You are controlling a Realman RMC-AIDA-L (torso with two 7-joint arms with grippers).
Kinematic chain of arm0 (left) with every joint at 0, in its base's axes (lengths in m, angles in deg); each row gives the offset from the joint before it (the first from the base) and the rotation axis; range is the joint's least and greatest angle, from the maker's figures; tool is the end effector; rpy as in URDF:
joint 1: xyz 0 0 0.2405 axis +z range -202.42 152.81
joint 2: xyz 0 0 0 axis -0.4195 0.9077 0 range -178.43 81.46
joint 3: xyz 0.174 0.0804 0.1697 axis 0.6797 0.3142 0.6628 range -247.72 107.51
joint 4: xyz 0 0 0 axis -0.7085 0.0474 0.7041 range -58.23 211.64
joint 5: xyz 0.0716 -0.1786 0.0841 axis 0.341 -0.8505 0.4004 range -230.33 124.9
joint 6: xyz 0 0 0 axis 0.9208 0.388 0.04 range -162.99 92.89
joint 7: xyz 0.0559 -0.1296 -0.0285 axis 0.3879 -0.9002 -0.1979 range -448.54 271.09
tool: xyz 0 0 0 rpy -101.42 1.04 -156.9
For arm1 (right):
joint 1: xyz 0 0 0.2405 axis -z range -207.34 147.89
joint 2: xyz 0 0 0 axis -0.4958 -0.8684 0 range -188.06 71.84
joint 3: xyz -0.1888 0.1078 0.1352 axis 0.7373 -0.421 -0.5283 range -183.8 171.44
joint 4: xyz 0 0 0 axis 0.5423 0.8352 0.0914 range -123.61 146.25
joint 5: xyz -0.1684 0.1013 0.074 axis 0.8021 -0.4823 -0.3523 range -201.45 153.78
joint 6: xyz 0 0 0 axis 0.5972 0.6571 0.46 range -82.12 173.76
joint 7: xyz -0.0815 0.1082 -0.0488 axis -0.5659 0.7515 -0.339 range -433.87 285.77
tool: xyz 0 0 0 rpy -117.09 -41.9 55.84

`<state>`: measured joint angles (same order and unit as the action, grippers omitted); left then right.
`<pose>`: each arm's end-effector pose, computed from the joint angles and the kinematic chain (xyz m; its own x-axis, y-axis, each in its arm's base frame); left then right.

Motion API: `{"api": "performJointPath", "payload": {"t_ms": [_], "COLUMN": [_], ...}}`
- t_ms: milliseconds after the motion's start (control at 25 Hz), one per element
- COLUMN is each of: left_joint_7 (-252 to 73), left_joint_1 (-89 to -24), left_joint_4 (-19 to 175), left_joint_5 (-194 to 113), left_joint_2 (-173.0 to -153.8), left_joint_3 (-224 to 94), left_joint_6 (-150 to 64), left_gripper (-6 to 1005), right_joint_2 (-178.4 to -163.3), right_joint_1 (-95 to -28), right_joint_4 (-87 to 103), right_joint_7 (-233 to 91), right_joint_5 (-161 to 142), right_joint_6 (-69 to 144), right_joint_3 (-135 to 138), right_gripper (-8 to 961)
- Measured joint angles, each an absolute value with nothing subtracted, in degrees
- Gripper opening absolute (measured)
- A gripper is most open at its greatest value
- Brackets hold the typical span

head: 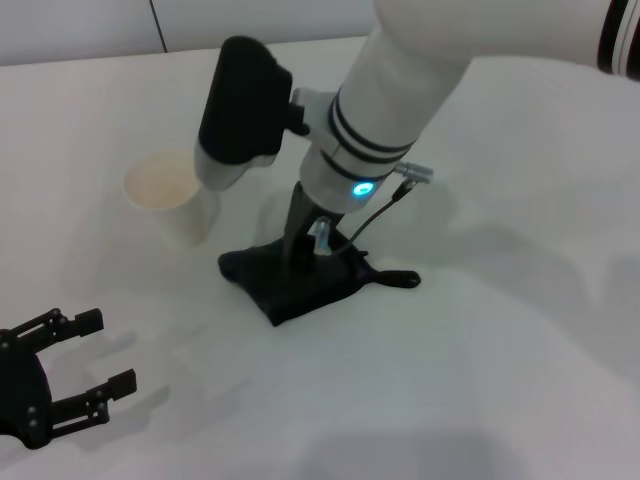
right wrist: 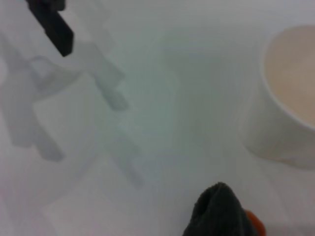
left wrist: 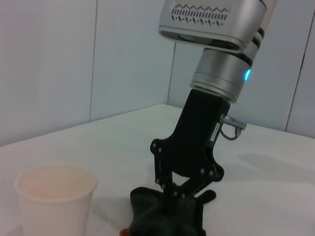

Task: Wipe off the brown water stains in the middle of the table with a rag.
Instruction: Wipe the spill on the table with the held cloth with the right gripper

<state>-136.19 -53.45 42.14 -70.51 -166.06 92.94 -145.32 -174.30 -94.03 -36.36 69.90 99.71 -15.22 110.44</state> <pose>-0.3365 0.2338 0.0251 0.8134 0.2392 0.5302 0.4047 -0.8875 -0.2205 0.0747 0.3767 -0.1268 0.9087 -0.1722 0.3803 -0.0946 -0.9722 -0.2141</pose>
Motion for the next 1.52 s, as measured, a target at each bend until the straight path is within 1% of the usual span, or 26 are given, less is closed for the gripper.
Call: {"api": "performJointPath", "payload": {"t_ms": [520,1040,1520], "left_joint_7": [-136.2,-136.2,-136.2], "left_joint_1": [-53.5,-53.5,-53.9], "left_joint_4": [42.1,42.1,42.1], "left_joint_5": [-70.9,-71.1,-71.1], "left_joint_2": [-166.29,-166.26,-166.17], "left_joint_3": [92.9,92.9,92.9], "left_joint_6": [-146.0,-145.8,-145.5], "left_gripper": [803,803,802], "right_joint_2": [-174.3,-174.3,-174.29], "right_joint_1": [-94.9,-94.9,-93.5], "right_joint_4": [-35.2,-32.6,-32.9], "right_joint_7": [69.7,69.9,69.8], "right_joint_5": [95.2,99.4,104.9], "right_joint_6": [-7.1,-5.0,-5.5], "right_joint_3": [118.6,116.7,113.9], "right_gripper": [25,27,29]}}
